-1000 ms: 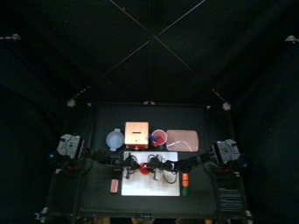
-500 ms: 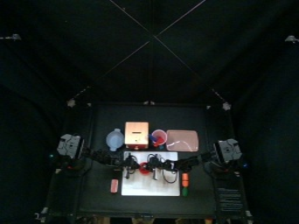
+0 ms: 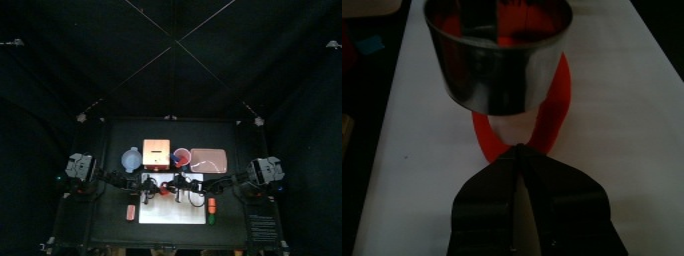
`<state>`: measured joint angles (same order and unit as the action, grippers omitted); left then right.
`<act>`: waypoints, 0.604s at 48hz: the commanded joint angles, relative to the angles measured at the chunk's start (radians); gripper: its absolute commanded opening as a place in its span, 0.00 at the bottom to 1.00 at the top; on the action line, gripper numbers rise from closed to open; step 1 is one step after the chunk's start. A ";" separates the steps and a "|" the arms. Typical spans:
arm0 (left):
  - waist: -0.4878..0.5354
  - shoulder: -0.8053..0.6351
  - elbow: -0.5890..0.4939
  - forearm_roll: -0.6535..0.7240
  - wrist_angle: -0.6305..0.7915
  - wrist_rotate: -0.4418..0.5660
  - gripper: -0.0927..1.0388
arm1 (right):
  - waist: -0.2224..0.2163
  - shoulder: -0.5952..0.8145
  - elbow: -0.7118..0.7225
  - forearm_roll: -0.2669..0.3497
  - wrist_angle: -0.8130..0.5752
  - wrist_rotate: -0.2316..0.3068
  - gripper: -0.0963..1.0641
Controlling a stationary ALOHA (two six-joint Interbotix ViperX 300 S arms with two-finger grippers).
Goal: Get the cutter from the drawer then cut the dough then place the extra dough in the bowl
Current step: Place the extra dough in the bowl
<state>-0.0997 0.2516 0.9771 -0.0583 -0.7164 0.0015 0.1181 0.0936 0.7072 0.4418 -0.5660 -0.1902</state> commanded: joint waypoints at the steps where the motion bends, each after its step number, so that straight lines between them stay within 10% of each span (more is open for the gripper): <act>1: 0.003 -0.009 -0.008 -0.002 -0.002 0.000 0.55 | -0.008 -0.069 0.008 -0.002 -0.038 -0.002 0.50; 19: 0.002 -0.021 -0.009 0.000 0.000 0.002 0.57 | 0.000 -0.198 0.147 0.020 -0.051 0.015 0.50; 29: -0.009 -0.060 -0.009 0.006 0.002 0.003 0.60 | 0.005 -0.198 0.255 0.135 0.048 0.038 0.50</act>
<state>-0.1043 0.2301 0.9787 -0.0568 -0.7133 0.0046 0.1197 -0.0767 0.9419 0.5354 -0.5476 -0.1549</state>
